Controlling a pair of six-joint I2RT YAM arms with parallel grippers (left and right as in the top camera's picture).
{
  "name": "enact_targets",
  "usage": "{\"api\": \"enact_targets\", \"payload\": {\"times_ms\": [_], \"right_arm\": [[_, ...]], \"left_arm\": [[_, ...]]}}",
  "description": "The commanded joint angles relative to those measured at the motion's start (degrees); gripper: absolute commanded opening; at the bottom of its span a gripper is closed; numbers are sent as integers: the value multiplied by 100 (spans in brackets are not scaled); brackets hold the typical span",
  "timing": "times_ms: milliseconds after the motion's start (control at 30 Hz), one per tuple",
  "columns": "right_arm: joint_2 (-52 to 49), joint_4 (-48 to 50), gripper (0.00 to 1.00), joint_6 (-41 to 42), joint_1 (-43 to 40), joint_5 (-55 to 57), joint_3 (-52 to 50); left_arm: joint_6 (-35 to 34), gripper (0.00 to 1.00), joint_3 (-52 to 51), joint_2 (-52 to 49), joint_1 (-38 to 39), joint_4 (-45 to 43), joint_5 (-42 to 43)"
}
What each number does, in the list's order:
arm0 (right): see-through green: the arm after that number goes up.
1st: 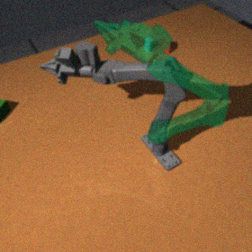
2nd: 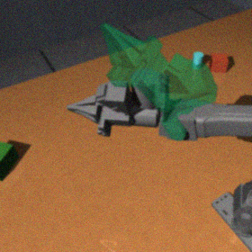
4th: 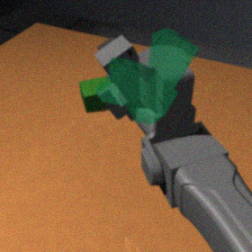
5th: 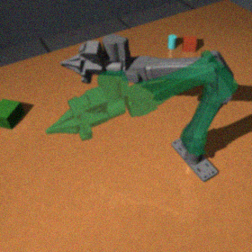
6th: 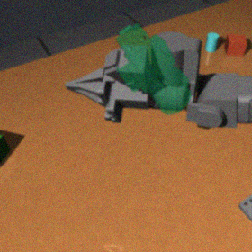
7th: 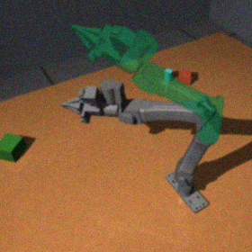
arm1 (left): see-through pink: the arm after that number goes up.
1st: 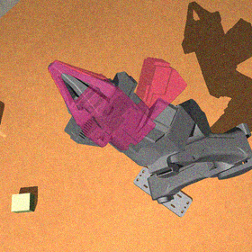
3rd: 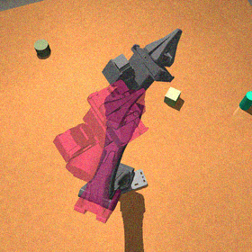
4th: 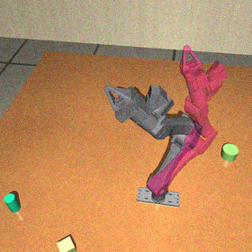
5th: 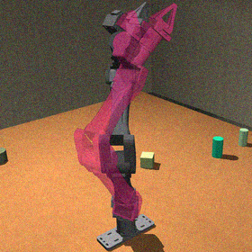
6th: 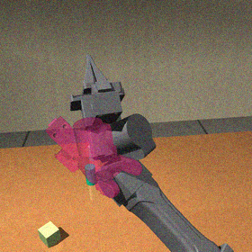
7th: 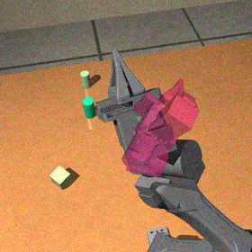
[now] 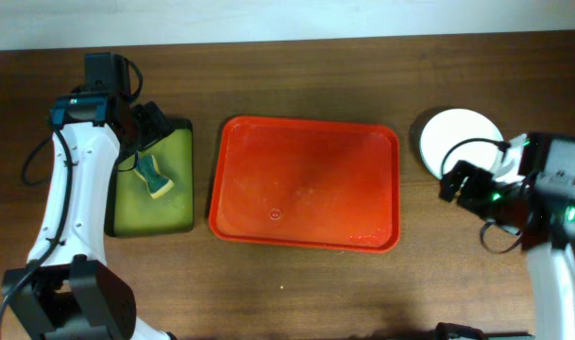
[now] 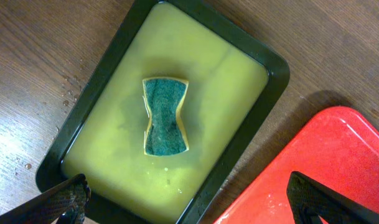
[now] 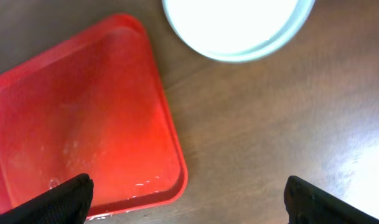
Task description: Clean dirty plates on tray and stack at the side
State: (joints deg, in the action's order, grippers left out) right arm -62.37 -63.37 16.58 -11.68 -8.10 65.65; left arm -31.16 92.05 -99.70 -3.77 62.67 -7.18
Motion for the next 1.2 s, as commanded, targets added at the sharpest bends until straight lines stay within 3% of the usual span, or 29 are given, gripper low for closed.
{"api": "enact_targets", "payload": {"times_ms": [0,133,333,567,700,1067,1167], "right_arm": [[1049,177,99,42,1305,1327,-61],[2695,533,99,44,2485,1784,-597],[4229,605,99,37,2511,2083,-1679],[5709,2568,99,44,1954,1611,-4033],[6190,3386,99,44,1797,1521,-4927],[6218,5886,99,52,1714,1615,-6492],[6218,6024,99,83,1683,1676,-6533]], "left_arm": [[-9,99,20,17,-15,-2,13],[-9,99,20,17,-15,-2,13],[-9,99,20,17,-15,-2,13],[-9,99,20,17,-15,-2,13],[-9,99,20,17,-15,-2,13],[-9,99,20,17,-15,-4,13],[-9,99,20,17,-15,-2,13]]}}
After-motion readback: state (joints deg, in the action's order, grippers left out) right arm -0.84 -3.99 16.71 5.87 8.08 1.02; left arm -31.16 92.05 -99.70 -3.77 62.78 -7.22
